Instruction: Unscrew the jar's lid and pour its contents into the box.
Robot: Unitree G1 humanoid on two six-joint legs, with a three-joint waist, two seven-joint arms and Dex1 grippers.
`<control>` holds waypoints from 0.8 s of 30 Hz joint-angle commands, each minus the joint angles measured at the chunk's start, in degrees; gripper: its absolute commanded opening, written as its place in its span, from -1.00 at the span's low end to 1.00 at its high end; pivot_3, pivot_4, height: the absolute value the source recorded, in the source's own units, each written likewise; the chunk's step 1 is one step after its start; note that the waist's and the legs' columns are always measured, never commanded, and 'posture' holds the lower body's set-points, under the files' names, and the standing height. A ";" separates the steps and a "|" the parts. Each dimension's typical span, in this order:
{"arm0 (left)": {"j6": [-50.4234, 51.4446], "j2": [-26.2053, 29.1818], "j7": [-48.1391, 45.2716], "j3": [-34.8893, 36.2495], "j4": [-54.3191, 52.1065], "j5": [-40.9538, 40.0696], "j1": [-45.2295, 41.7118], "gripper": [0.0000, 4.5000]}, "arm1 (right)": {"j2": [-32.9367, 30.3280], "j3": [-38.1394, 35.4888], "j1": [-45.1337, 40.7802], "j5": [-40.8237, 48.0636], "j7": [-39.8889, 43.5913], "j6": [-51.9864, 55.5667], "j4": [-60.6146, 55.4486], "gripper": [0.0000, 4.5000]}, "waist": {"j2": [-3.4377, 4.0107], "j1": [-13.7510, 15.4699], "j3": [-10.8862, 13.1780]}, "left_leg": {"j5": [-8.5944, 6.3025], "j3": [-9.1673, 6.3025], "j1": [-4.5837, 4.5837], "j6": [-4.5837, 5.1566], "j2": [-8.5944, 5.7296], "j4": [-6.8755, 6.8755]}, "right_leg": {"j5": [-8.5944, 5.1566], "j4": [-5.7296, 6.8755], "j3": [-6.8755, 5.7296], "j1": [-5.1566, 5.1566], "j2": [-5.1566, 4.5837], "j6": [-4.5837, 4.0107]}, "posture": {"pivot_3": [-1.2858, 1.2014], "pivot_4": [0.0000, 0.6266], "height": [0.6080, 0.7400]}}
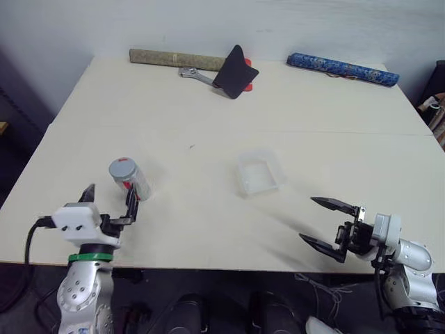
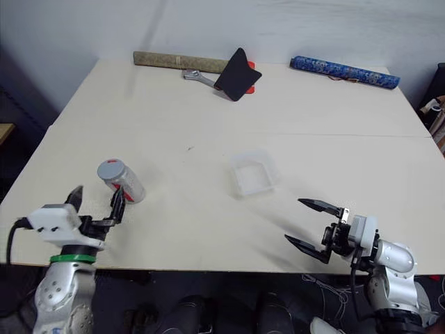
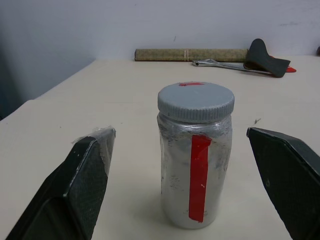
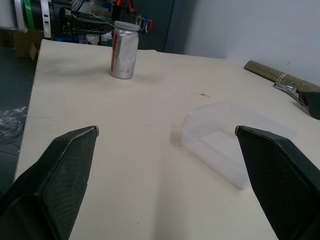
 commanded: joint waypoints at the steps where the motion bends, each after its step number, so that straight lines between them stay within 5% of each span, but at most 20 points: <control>1: -1.08 -0.29 1.73 -1.10 1.94 1.45 -2.71 0.98 | 0.12 -2.15 1.46 1.29 0.82 -1.62 -0.27 1.00 | 0.00 0.10 0.00 | 0.00 -0.01 0.00 0.00 -0.01 0.00 | 0.00 0.00 -0.02 0.01 -0.01 0.00 | 0.03 -0.52 1.00; 16: -4.15 2.00 2.22 -2.97 16.55 3.37 -15.37 0.98 | 1.34 -2.18 4.25 0.38 0.54 -4.39 0.54 1.00 | 0.00 0.02 0.00 | 0.00 -0.02 0.01 -0.01 0.00 0.00 | 0.00 0.01 -0.03 0.01 -0.03 0.00 | 0.03 -0.52 1.00; 24: -4.51 3.72 0.84 -2.98 19.43 2.86 -16.67 0.06 | 2.41 -0.87 5.14 -1.18 -3.85 -2.62 -4.11 1.00 | 0.01 0.02 0.00 | -0.04 -0.02 0.01 -0.08 -0.01 0.00 | 0.00 0.01 -0.02 0.01 -0.05 0.01 | 0.03 -0.52 1.00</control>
